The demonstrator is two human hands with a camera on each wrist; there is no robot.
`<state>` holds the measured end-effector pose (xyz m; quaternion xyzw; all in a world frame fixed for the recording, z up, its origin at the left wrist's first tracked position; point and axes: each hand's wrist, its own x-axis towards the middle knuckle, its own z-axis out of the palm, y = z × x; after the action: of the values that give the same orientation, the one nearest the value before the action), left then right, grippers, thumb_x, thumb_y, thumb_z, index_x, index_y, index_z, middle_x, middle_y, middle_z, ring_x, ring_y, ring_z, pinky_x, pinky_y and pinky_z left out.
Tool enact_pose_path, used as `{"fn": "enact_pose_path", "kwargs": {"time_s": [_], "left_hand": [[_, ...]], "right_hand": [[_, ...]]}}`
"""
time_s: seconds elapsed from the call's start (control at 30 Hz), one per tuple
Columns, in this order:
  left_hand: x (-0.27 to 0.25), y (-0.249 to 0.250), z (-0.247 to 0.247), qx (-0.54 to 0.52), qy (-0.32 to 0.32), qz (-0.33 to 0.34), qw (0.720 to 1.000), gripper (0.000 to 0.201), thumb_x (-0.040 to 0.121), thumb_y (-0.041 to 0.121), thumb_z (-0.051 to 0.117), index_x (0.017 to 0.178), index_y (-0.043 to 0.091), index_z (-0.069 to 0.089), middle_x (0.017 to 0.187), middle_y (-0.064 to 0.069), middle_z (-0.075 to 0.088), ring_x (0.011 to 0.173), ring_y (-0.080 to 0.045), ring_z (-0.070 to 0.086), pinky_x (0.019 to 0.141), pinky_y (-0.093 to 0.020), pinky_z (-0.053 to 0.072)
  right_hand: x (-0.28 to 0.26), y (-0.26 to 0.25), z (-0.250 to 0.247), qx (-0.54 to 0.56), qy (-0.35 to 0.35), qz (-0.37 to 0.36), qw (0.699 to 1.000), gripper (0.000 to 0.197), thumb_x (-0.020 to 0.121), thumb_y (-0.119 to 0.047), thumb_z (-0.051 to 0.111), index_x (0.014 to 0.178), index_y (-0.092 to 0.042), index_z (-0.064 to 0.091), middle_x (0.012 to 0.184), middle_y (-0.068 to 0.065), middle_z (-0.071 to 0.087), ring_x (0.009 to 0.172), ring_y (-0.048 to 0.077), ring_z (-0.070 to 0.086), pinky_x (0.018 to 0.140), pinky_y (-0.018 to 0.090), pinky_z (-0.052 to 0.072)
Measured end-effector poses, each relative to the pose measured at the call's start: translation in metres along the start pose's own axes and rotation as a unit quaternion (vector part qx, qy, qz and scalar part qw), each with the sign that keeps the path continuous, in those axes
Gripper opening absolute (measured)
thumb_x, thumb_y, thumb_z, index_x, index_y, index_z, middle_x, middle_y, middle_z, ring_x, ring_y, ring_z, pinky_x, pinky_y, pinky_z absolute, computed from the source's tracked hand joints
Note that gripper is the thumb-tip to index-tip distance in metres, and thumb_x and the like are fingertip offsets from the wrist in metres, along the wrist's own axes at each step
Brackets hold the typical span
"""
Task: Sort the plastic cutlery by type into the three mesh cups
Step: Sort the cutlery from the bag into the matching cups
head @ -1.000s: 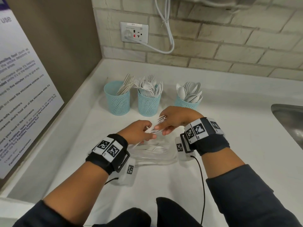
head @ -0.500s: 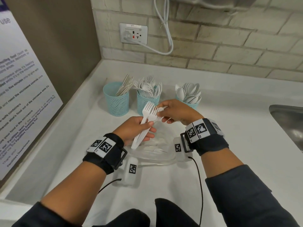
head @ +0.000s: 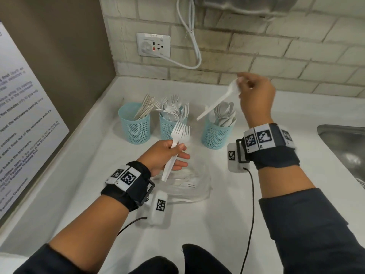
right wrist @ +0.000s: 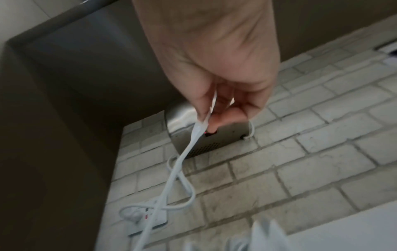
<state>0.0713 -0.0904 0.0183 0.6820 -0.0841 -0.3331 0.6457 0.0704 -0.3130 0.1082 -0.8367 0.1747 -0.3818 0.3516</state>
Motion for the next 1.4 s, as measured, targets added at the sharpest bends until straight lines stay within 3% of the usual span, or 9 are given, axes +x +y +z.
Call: {"fn": "enact_pose_path", "kwargs": {"time_s": [0.17, 0.3, 0.6, 0.73, 0.83, 0.9, 1.1, 1.27, 1.4], "left_hand": [[0.001, -0.002, 0.002, 0.011, 0.022, 0.002, 1.0, 0.012, 0.094, 0.023, 0.054, 0.095, 0.013, 0.061, 0.076, 0.0, 0.064, 0.049, -0.001, 0.058, 0.048, -0.014, 0.044], [0.002, -0.002, 0.003, 0.004, 0.017, -0.003, 1.0, 0.015, 0.095, 0.022, 0.052, 0.096, 0.012, 0.063, 0.073, 0.002, 0.058, 0.051, -0.003, 0.048, 0.045, -0.013, 0.038], [0.0, -0.003, -0.008, -0.07, -0.005, -0.03, 0.997, 0.019, 0.098, 0.016, 0.044, 0.102, 0.01, 0.061, 0.08, -0.002, 0.065, 0.051, -0.004, 0.055, 0.046, -0.014, 0.039], [-0.001, -0.005, -0.008, -0.072, -0.02, -0.027, 0.997, 0.017, 0.097, 0.019, 0.046, 0.101, 0.013, 0.062, 0.085, 0.004, 0.072, 0.067, -0.004, 0.066, 0.055, -0.014, 0.049], [-0.003, -0.007, -0.009, -0.078, -0.033, -0.032, 0.996, 0.016, 0.096, 0.019, 0.048, 0.101, 0.015, 0.063, 0.091, 0.005, 0.072, 0.076, -0.004, 0.068, 0.062, -0.015, 0.051], [-0.003, -0.009, -0.01, -0.093, -0.036, -0.034, 0.994, 0.015, 0.095, 0.019, 0.049, 0.1, 0.015, 0.063, 0.092, 0.005, 0.073, 0.078, -0.005, 0.069, 0.064, -0.016, 0.052], [-0.005, -0.01, -0.012, -0.138, -0.02, -0.023, 0.99, 0.014, 0.092, 0.016, 0.053, 0.099, 0.013, 0.065, 0.09, 0.002, 0.073, 0.077, -0.009, 0.071, 0.062, -0.019, 0.054], [-0.006, -0.01, -0.013, -0.148, -0.013, -0.014, 0.989, 0.019, 0.094, 0.024, 0.05, 0.099, 0.013, 0.065, 0.084, 0.002, 0.074, 0.071, -0.008, 0.071, 0.058, -0.018, 0.055], [-0.005, -0.011, -0.013, -0.129, -0.007, 0.0, 0.992, 0.018, 0.094, 0.023, 0.05, 0.1, 0.016, 0.065, 0.089, 0.002, 0.073, 0.071, -0.008, 0.07, 0.057, -0.018, 0.053]], "right_hand": [[0.013, 0.008, -0.007, -0.152, 0.083, -0.088, 0.981, 0.03, 0.097, -0.023, 0.043, 0.116, -0.021, 0.065, 0.102, 0.01, 0.068, 0.092, 0.025, 0.061, 0.07, 0.025, 0.039], [0.004, 0.027, 0.013, -0.25, 0.016, -0.131, 0.959, 0.028, 0.094, -0.021, 0.043, 0.104, -0.018, 0.069, 0.087, 0.015, 0.067, 0.081, 0.033, 0.06, 0.068, 0.035, 0.043], [-0.017, 0.055, 0.037, -0.299, -0.166, -0.036, 0.939, 0.033, 0.098, -0.024, 0.038, 0.111, -0.019, 0.068, 0.106, 0.016, 0.064, 0.107, 0.035, 0.045, 0.08, 0.037, 0.04], [-0.02, 0.028, 0.036, -0.106, -0.118, -0.095, 0.983, 0.03, 0.092, -0.019, 0.053, 0.12, -0.016, 0.063, 0.113, 0.012, 0.057, 0.102, 0.027, 0.052, 0.087, 0.028, 0.038], [-0.029, 0.001, 0.034, -0.008, -0.205, -0.106, 0.973, 0.021, 0.088, -0.026, 0.061, 0.107, -0.019, 0.069, 0.094, -0.001, 0.06, 0.067, 0.006, 0.053, 0.075, 0.026, 0.046], [-0.034, -0.01, 0.033, -0.025, -0.27, -0.101, 0.957, 0.024, 0.084, -0.032, 0.067, 0.105, -0.019, 0.069, 0.089, -0.002, 0.062, 0.062, -0.001, 0.049, 0.072, 0.022, 0.043], [-0.055, -0.019, 0.044, -0.056, -0.477, 0.017, 0.877, 0.053, 0.078, -0.041, 0.071, 0.122, -0.017, 0.053, 0.091, 0.007, 0.068, 0.062, 0.013, 0.064, 0.061, 0.023, 0.054], [-0.07, -0.006, 0.059, 0.038, -0.456, 0.037, 0.888, 0.031, 0.086, -0.015, 0.066, 0.114, -0.002, 0.06, 0.082, 0.002, 0.063, 0.056, 0.011, 0.057, 0.05, 0.015, 0.047], [-0.078, -0.006, 0.068, 0.117, -0.434, 0.085, 0.889, 0.024, 0.091, -0.028, 0.058, 0.108, -0.011, 0.058, 0.076, -0.002, 0.058, 0.06, 0.01, 0.051, 0.052, 0.019, 0.043]]}}
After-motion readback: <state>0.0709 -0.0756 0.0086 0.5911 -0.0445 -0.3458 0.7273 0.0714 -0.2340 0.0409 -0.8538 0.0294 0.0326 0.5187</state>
